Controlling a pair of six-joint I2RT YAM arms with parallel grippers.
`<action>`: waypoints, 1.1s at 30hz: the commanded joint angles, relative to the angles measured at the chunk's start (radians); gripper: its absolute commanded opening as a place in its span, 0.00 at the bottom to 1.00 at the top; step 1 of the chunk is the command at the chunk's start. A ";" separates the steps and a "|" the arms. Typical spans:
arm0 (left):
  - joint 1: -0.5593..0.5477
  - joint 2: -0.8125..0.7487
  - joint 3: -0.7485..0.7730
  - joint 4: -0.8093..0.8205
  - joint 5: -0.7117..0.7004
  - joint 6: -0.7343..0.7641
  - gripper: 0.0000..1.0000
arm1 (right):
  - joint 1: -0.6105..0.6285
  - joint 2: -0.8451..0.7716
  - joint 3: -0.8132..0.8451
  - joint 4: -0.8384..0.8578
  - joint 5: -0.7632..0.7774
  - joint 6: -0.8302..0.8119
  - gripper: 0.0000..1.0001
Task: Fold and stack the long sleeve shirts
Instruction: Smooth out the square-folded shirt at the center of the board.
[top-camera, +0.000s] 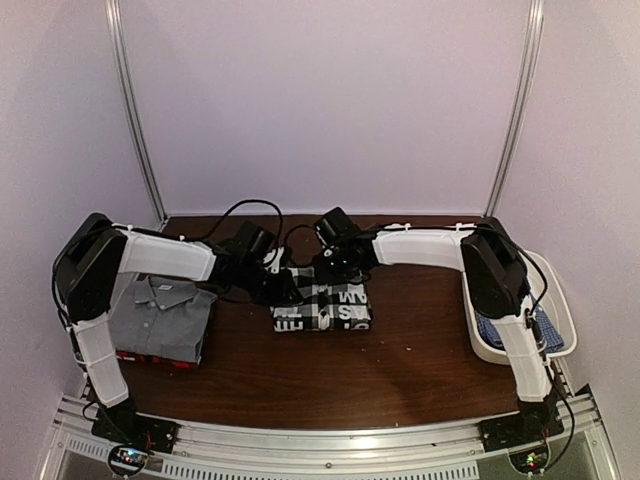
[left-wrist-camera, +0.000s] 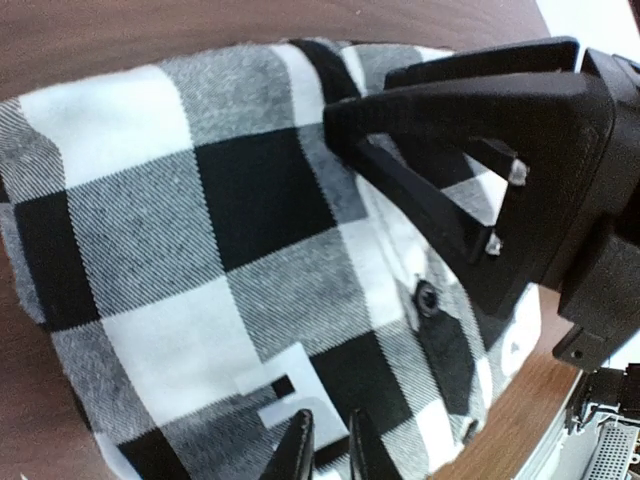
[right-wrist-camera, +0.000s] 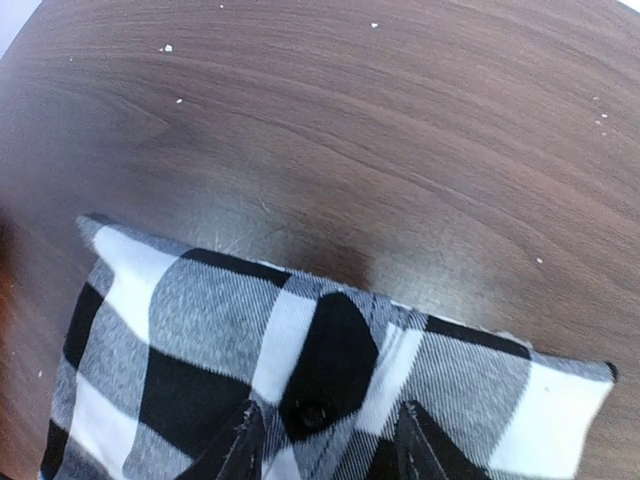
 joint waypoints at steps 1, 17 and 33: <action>-0.004 -0.135 -0.012 -0.010 -0.002 -0.001 0.15 | 0.002 -0.200 -0.077 -0.020 0.018 -0.018 0.47; -0.071 -0.045 -0.129 0.034 0.020 -0.011 0.10 | 0.118 -0.431 -0.476 0.083 0.005 0.059 0.45; -0.070 -0.078 -0.139 0.000 -0.002 -0.006 0.09 | 0.134 -0.466 -0.718 0.164 0.005 0.117 0.45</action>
